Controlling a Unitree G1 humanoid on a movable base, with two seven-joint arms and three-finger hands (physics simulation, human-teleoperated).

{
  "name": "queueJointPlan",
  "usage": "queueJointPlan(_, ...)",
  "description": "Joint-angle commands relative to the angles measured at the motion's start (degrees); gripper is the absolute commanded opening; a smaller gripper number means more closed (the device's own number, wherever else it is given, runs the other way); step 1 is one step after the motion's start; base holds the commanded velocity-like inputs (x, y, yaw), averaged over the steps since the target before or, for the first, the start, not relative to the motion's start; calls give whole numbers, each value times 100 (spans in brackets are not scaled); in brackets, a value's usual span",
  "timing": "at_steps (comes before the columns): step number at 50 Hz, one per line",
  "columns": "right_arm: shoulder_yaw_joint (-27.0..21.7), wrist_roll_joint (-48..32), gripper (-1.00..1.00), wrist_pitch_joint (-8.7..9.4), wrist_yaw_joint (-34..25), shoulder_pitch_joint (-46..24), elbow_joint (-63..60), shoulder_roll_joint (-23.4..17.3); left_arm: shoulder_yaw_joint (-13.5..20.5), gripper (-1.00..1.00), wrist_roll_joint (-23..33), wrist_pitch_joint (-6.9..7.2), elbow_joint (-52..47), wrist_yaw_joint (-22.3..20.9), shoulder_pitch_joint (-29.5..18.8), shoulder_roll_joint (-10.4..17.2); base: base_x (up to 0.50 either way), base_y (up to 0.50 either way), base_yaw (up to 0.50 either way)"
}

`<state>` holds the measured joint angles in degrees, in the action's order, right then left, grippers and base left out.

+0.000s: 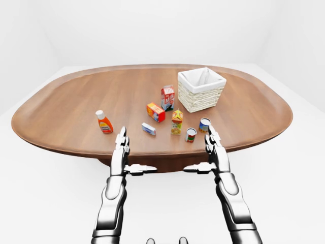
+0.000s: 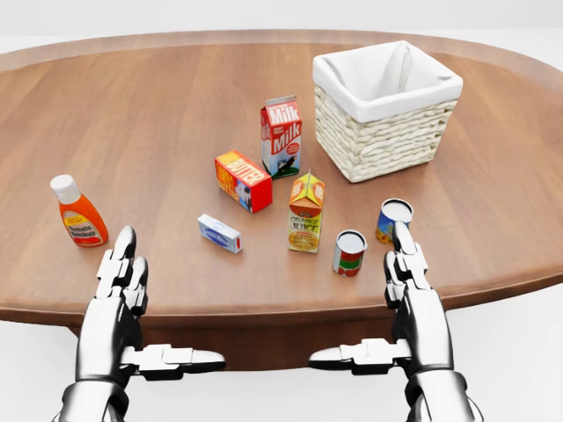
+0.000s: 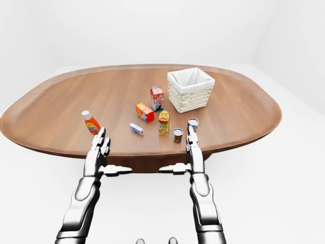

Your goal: Pick up the alphabet soup and the tomato sauce, and put them in the basket.

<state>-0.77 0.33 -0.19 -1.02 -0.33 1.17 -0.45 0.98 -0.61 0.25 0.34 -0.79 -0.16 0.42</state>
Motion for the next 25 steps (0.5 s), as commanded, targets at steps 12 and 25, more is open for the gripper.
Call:
queueJointPlan(12, -30, -219, 100, -481, -77, 224, -194, -47, 105, 100, 177, -309, -336, 42, 168, 60, 0, 0, 0)
queueJointPlan(25, 38, -316, 100, -481, -76, 586, -1030, 3, 12, 100, 759, -525, -1404, 251, 515, 29, 0, 0, 0)
